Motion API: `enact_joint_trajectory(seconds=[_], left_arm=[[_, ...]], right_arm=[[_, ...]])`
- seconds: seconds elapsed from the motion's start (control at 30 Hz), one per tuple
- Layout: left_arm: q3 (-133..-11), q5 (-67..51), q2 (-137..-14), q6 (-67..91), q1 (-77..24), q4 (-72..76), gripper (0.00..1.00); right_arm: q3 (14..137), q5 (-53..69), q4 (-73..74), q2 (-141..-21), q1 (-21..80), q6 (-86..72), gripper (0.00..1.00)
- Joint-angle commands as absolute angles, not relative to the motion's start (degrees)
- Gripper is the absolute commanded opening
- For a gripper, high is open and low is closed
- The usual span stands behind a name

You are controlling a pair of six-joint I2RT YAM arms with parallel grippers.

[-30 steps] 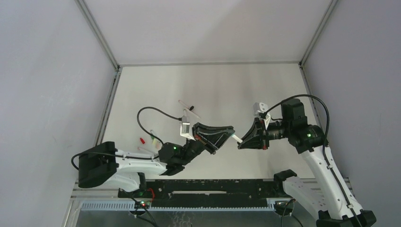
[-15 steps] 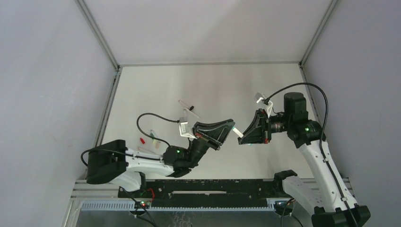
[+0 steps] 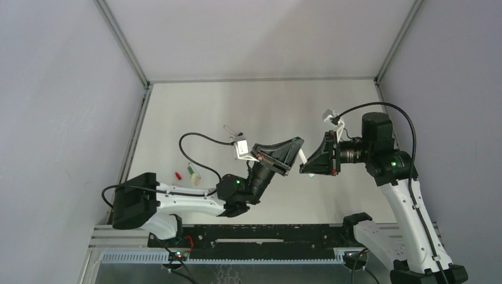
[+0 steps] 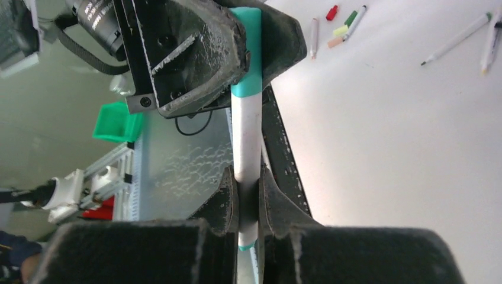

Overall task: Insert the pens into the pen caps
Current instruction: Press the pen cap onto the pen.

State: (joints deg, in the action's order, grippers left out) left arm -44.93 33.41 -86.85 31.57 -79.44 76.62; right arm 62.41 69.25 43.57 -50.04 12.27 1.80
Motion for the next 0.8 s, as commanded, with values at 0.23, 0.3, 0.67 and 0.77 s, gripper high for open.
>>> enact_joint_trajectory(seconds=[0.23, 0.3, 0.67, 0.77], left_arm=[[-28.89, 13.09, -89.32, 32.28, -91.16, 48.26, 0.0], [-27.56, 14.99, -87.03, 31.44, -91.07, 52.9, 0.0], [-24.09, 26.95, -70.76, 27.08, -88.91, 61.38, 0.34], [-21.1, 29.88, -66.62, 26.72, -88.69, 63.39, 0.5]], right_arm=[[67.4, 65.58, 19.33, -54.77, 8.44, -2.69, 0.0], [66.56, 65.48, 24.15, -55.03, 10.23, 3.94, 0.0], [59.39, 72.8, 32.66, -54.54, 13.81, 21.02, 0.0], [58.21, 73.66, 34.41, -54.04, 14.15, 24.6, 0.0]])
